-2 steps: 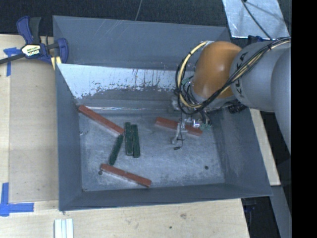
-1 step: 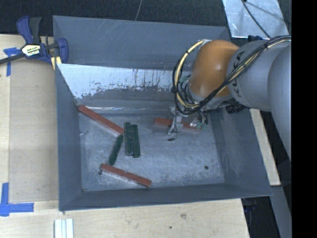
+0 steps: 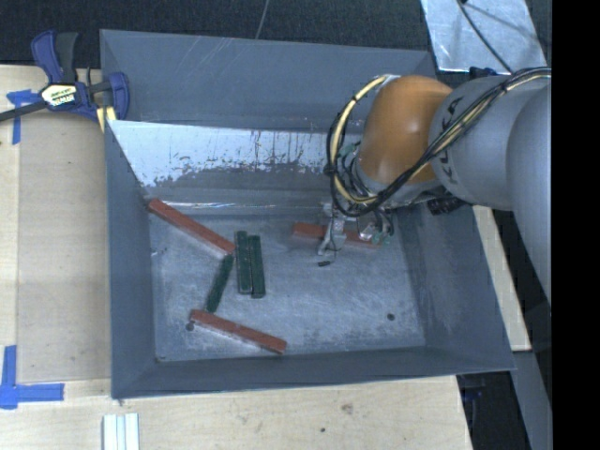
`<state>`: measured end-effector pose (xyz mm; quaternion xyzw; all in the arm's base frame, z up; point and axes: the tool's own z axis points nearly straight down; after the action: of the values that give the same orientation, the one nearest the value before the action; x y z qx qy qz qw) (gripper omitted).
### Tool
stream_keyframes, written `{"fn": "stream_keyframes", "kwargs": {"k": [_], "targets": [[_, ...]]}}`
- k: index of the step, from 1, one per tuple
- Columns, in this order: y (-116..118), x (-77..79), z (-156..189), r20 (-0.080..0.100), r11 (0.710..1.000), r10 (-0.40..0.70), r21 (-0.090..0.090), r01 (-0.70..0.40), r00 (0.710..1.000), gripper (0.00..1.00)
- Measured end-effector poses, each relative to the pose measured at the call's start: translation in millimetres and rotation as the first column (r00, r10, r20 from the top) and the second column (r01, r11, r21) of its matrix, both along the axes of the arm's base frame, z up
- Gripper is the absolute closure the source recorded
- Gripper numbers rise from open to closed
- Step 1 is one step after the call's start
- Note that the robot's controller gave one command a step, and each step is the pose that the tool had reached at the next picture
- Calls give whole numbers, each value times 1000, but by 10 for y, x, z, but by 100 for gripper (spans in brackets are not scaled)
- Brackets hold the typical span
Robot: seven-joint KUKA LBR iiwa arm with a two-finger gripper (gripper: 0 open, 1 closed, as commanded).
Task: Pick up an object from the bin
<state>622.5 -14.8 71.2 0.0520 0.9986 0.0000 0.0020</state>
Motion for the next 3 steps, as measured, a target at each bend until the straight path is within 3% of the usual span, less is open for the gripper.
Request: {"fn": "stream_keyframes", "kwargs": {"k": [3], "targets": [[-1, -16, 256, -6, 1000, 0, 1, 0, 1000, 100]]}}
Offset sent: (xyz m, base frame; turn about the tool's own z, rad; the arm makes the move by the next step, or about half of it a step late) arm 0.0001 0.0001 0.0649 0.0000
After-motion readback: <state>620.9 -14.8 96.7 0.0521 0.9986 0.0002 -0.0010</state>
